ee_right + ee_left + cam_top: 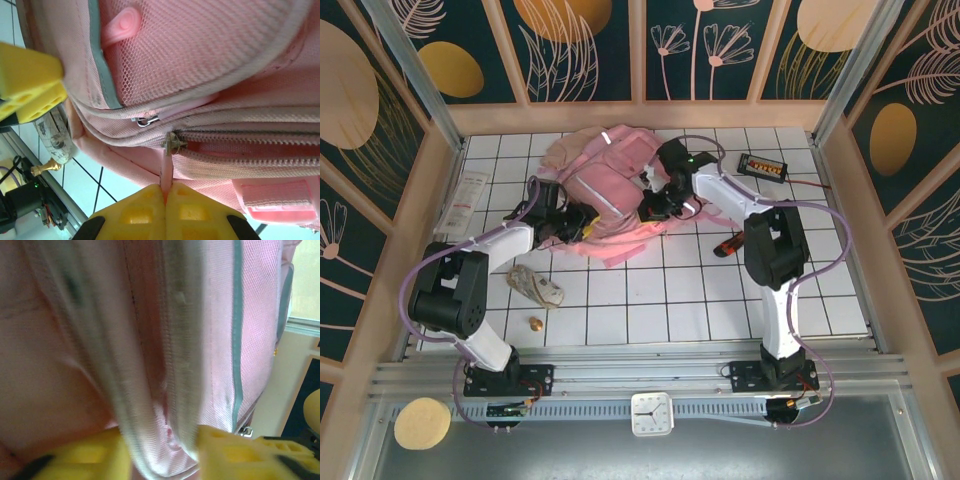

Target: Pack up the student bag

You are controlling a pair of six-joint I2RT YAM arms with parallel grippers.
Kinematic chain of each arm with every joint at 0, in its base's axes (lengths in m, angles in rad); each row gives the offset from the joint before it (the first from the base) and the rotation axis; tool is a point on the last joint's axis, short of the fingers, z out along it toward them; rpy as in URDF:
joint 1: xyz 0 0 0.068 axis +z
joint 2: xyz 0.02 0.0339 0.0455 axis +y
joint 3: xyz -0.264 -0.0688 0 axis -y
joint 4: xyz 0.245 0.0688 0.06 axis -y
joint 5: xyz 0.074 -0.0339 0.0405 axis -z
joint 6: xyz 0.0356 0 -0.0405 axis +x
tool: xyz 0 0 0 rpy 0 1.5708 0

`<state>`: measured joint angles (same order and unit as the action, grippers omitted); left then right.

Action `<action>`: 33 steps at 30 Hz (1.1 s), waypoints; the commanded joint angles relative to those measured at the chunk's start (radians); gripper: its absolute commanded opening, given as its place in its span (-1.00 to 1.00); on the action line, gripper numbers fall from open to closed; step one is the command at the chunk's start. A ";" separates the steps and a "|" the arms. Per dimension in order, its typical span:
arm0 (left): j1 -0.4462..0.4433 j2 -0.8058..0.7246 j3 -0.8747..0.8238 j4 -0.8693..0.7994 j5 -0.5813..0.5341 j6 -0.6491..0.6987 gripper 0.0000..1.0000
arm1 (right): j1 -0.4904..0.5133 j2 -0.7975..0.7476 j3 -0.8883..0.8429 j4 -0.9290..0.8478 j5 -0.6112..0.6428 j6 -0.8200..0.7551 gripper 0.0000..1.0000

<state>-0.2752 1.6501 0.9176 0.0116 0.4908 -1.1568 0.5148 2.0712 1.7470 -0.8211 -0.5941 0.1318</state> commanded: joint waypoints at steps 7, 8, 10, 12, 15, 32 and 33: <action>-0.011 -0.001 0.003 0.261 0.017 -0.195 -1.00 | 0.026 0.003 0.086 -0.028 0.037 -0.119 -1.00; -0.013 0.002 0.006 0.281 0.015 -0.215 -1.00 | 0.042 0.003 0.073 -0.038 0.051 -0.135 -1.00; -0.016 0.004 0.008 0.322 0.006 -0.247 -1.00 | 0.071 0.000 0.048 -0.040 0.043 -0.153 -1.00; -0.018 0.017 0.022 0.329 0.015 -0.259 -1.00 | 0.087 -0.001 0.032 -0.036 0.030 -0.148 -1.00; -0.017 0.012 0.023 0.324 0.006 -0.256 -1.00 | 0.093 -0.008 0.014 -0.025 0.028 -0.133 -1.00; -0.095 0.017 0.042 0.343 -0.002 -0.298 -1.00 | 0.168 0.004 0.043 0.330 -0.090 0.261 -1.00; -0.097 0.016 0.038 0.343 -0.002 -0.299 -1.00 | 0.168 0.001 0.039 0.348 -0.089 0.281 -1.00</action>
<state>-0.3344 1.6600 0.9176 0.2428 0.4496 -1.4082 0.6624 2.0716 1.7515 -0.6304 -0.5770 0.2951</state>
